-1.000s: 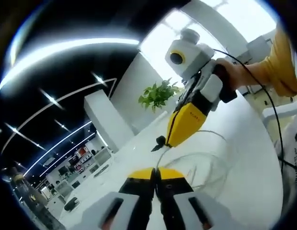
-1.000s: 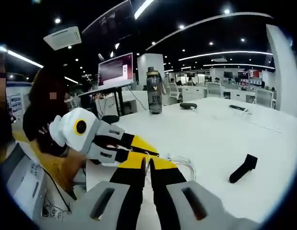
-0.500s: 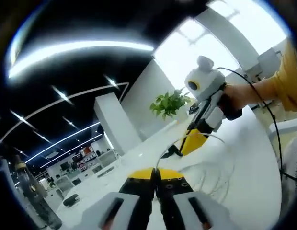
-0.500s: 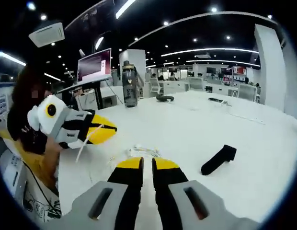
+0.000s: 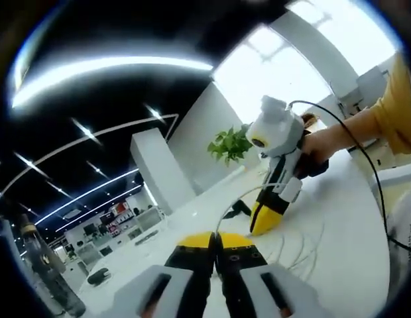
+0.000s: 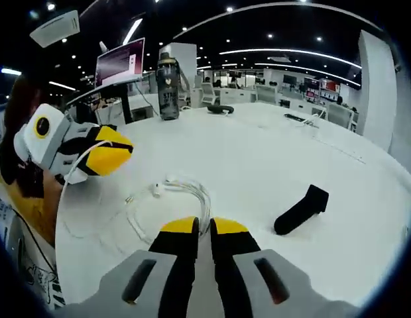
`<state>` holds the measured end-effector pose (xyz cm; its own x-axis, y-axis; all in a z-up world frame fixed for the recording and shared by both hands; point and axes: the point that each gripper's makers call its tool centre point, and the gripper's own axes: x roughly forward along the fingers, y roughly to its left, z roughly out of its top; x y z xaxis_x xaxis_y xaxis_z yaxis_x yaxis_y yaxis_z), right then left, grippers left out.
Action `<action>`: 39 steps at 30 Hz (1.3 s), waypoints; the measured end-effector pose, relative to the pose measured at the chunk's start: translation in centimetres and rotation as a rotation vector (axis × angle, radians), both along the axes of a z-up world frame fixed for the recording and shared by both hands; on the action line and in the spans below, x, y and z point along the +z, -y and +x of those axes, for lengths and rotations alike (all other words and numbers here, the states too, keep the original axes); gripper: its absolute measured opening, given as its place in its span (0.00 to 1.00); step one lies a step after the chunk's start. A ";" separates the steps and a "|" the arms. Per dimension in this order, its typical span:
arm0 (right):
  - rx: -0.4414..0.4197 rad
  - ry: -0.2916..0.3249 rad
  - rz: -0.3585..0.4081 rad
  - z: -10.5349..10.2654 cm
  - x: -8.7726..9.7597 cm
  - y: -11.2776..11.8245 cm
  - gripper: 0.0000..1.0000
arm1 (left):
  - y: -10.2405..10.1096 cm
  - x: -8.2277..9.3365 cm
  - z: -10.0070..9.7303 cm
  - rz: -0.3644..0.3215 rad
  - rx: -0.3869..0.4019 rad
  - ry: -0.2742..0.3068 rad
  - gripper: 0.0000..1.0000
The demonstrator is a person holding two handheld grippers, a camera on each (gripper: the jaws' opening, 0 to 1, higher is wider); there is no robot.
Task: Peel open the Velcro strap on the desktop, arrange the wired earphones neatly onto it, and close the Velcro strap to secure them.
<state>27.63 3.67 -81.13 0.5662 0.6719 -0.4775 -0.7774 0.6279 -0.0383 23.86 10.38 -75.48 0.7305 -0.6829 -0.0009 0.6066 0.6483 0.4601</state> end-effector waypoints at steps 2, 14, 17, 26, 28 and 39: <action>0.003 0.008 -0.007 0.0 0.0 0.0 0.08 | 0.0 0.0 0.0 0.002 0.001 0.001 0.06; -0.016 0.125 -0.020 0.0 1.9 0.5 0.05 | 0.3 -0.6 0.1 0.042 0.006 -0.005 0.06; -0.010 0.154 0.004 -0.4 3.0 0.4 0.05 | 0.3 -0.8 0.1 0.062 0.014 0.002 0.06; 0.007 0.164 0.044 -1.1 3.9 -0.2 0.05 | 0.0 -0.7 0.3 0.075 0.032 0.017 0.06; 0.033 0.147 0.070 -1.7 4.0 -0.7 0.05 | 0.1 -0.7 0.3 0.084 0.028 0.021 0.06; 0.089 0.146 0.167 -4.1 5.8 -2.3 0.05 | 0.0 -0.7 0.4 0.147 0.060 0.072 0.06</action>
